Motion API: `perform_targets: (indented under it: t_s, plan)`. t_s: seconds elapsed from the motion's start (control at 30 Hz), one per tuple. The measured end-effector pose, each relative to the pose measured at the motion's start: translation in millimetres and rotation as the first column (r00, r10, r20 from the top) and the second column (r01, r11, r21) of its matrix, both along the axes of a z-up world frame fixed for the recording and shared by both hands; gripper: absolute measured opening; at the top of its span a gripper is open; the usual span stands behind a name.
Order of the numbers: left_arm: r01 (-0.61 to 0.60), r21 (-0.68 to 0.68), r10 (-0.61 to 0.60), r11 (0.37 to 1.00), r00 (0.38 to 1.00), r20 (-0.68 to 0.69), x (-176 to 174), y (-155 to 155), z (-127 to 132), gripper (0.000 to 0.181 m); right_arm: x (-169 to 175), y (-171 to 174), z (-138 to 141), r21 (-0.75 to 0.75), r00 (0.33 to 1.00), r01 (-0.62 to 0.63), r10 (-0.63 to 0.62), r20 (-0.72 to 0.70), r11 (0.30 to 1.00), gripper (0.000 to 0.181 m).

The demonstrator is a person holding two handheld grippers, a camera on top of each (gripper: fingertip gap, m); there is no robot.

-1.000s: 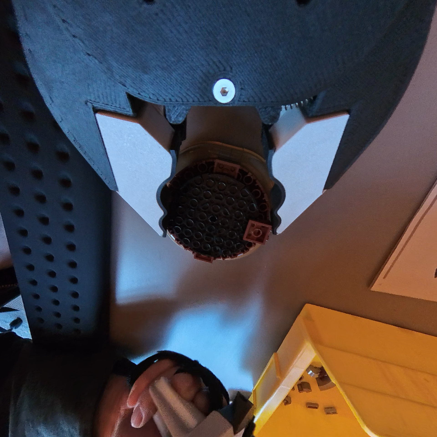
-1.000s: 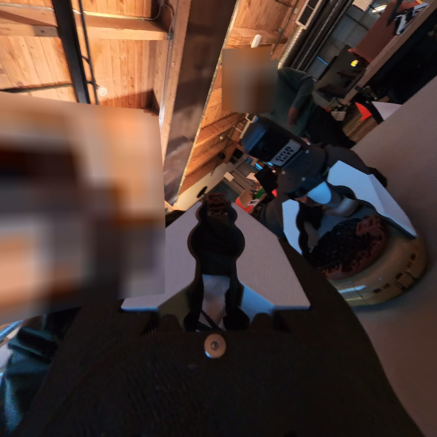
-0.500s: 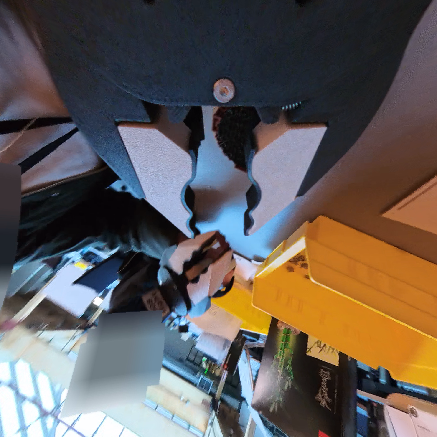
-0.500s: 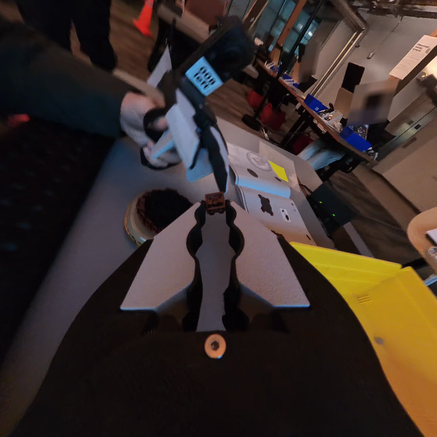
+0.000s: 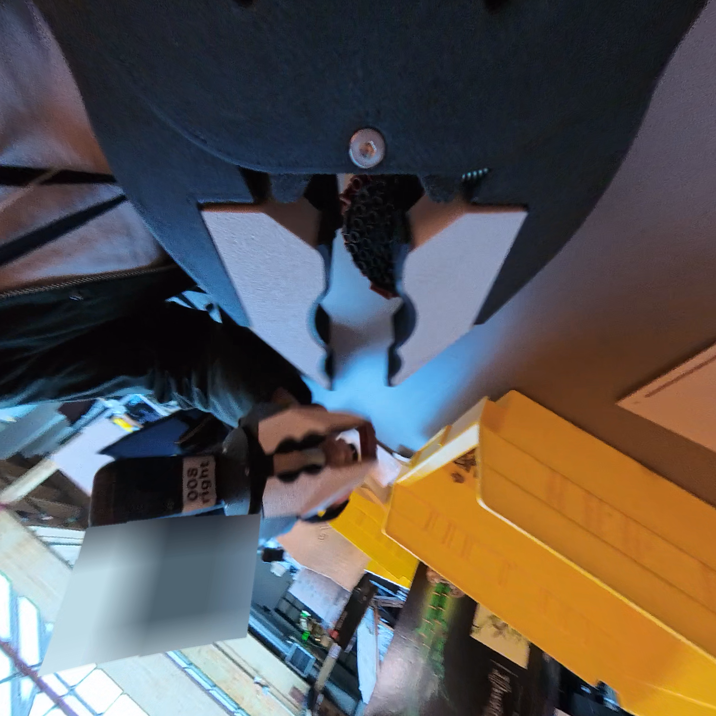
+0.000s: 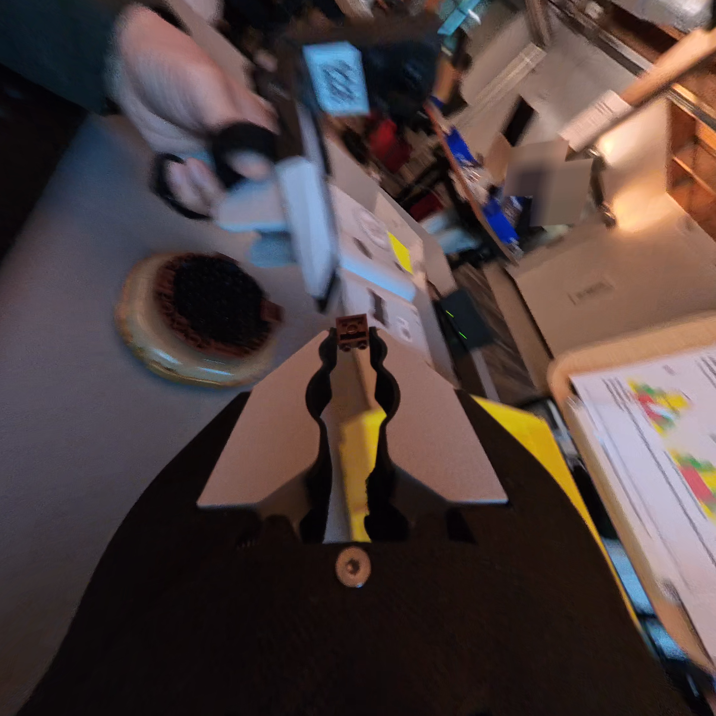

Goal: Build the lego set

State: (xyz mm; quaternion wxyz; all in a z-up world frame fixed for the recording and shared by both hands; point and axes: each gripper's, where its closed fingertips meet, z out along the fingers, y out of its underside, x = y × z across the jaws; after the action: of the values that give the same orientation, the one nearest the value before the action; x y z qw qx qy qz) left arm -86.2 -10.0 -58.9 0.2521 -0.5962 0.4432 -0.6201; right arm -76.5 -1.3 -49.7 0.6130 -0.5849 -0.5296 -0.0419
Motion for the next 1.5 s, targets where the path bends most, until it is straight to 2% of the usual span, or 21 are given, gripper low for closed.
perform_targets:
  t_s: [0.03, 0.13, 0.2, 0.27, 0.33, 0.4, 0.47, 0.53, 0.6, 0.67, 0.73, 0.77, 0.97, 1.0, 1.07, 1.1, 1.13, 1.2, 1.27, 1.4, 1.5]
  plan:
    - [-0.04, 0.03, 0.041, 0.999, 0.999, -0.007, -0.8, 7.3, -1.0, 0.042, 22.0, 13.3, 6.3, 0.01, 0.995, 0.092, -0.091, -0.035, 0.996, 0.014]
    - [-0.096, 0.121, 0.099, 0.988, 0.995, -0.019, -6.9, 19.5, -3.3, 0.051, 99.0, 48.2, -0.9, -0.201, 0.898, 0.355, -0.393, -0.197, 0.913, 0.015]
    - [-0.132, 0.185, 0.147, 0.974, 0.987, -0.071, -10.9, 28.0, -11.8, 0.057, 127.9, 59.0, -10.8, -0.369, 0.803, 0.395, -0.511, -0.306, 0.841, 0.039]
    - [-0.15, 0.286, 0.195, 0.946, 0.971, -0.137, -18.5, 36.0, -21.7, 0.06, 144.9, 62.9, -12.1, -0.444, 0.727, 0.399, -0.572, -0.38, 0.802, 0.041]
    - [-0.169, 0.418, 0.281, 0.893, 0.933, -0.223, -31.6, 49.5, -34.4, 0.063, 153.4, 61.5, 0.8, -0.42, 0.69, 0.394, -0.565, -0.452, 0.817, 0.038]
    - [-0.129, 0.467, 0.287, 0.875, 0.914, -0.285, -41.9, 50.4, -45.2, 0.074, 143.2, 56.0, 10.8, -0.396, 0.709, 0.33, -0.502, -0.495, 0.857, 0.033]
    - [-0.039, 0.389, 0.187, 0.92, 0.918, -0.35, -45.8, 36.4, -57.0, 0.085, 108.4, 46.9, 8.8, -0.405, 0.776, 0.179, -0.382, -0.502, 0.896, 0.027]
    - [0.028, 0.313, 0.106, 0.949, 0.909, -0.404, -49.2, 27.8, -67.2, 0.094, 61.0, 33.0, -7.4, -0.465, 0.85, 0.009, -0.252, -0.463, 0.885, 0.022]
    - [0.045, 0.28, 0.083, 0.959, 0.899, -0.429, -51.8, 27.2, -73.9, 0.093, 15.4, 17.5, -28.6, -0.538, 0.895, -0.119, -0.145, -0.423, 0.834, 0.027]
    - [0.065, 0.259, 0.059, 0.964, 0.894, -0.445, -53.2, 24.6, -78.2, 0.088, -24.5, -2.8, -47.3, -0.628, 0.909, -0.247, -0.048, -0.414, 0.738, 0.037]
    - [0.072, 0.254, 0.053, 0.965, 0.89, -0.453, -53.7, 24.4, -80.9, 0.085, -46.2, -15.4, -63.4, -0.711, 0.913, -0.299, -0.026, -0.407, 0.636, 0.045]
    - [0.071, 0.252, 0.054, 0.965, 0.888, -0.457, -54.3, 25.4, -81.6, 0.086, -51.7, -20.4, -68.5, -0.73, 0.915, -0.316, -0.009, -0.403, 0.606, 0.046]
    - [0.022, 0.257, 0.105, 0.966, 0.877, -0.469, -59.9, 40.8, -81.8, 0.088, -47.0, -28.8, -69.8, -0.744, 0.938, -0.283, 0.011, -0.348, 0.605, 0.033]
    - [-0.022, 0.279, 0.152, 0.96, 0.878, -0.454, -61.3, 49.5, -79.0, 0.08, -49.6, -35.6, -68.0, -0.755, 0.93, -0.314, 0.029, -0.366, 0.576, 0.031]
    - [-0.116, 0.317, 0.239, 0.941, 0.892, -0.384, -61.8, 64.8, -66.4, 0.063, -61.3, -61.2, -59.5, -0.77, 0.883, -0.452, 0.106, -0.457, 0.451, 0.016]
    - [-0.117, 0.294, 0.216, 0.948, 0.918, -0.331, -59.6, 61.4, -55.8, 0.066, -61.9, -64.5, -57.9, -0.777, 0.88, -0.461, 0.112, -0.461, 0.428, 0.015]
    - [-0.107, 0.256, 0.177, 0.961, 0.947, -0.268, -56.8, 54.8, -43.7, 0.069, -58.6, -61.4, -56.4, -0.772, 0.889, -0.444, 0.116, -0.443, 0.454, 0.015]
    - [-0.059, 0.207, 0.095, 0.977, 0.981, -0.168, -51.8, 39.8, -26.1, 0.074, -46.5, -46.6, -47.9, -0.712, 0.899, -0.407, 0.111, -0.424, 0.572, 0.016]
    - [0.006, 0.253, 0.044, 0.967, 0.98, -0.193, -49.9, 28.5, -31.5, 0.08, -33.2, -28.6, -44.4, -0.656, 0.909, -0.341, 0.057, -0.413, 0.673, 0.022]
    - [0.108, 0.414, 0.072, 0.904, 0.916, -0.395, -53.4, 23.4, -72.4, 0.086, -35.3, -25.1, -56.5, -0.7, 0.917, -0.309, 0.007, -0.398, 0.644, 0.026]
    - [0.122, 0.475, 0.099, 0.872, 0.904, -0.415, -53.1, 21.2, -79.3, 0.095, -48.4, -36.0, -67.0, -0.738, 0.927, -0.325, 0.045, -0.372, 0.592, 0.03]
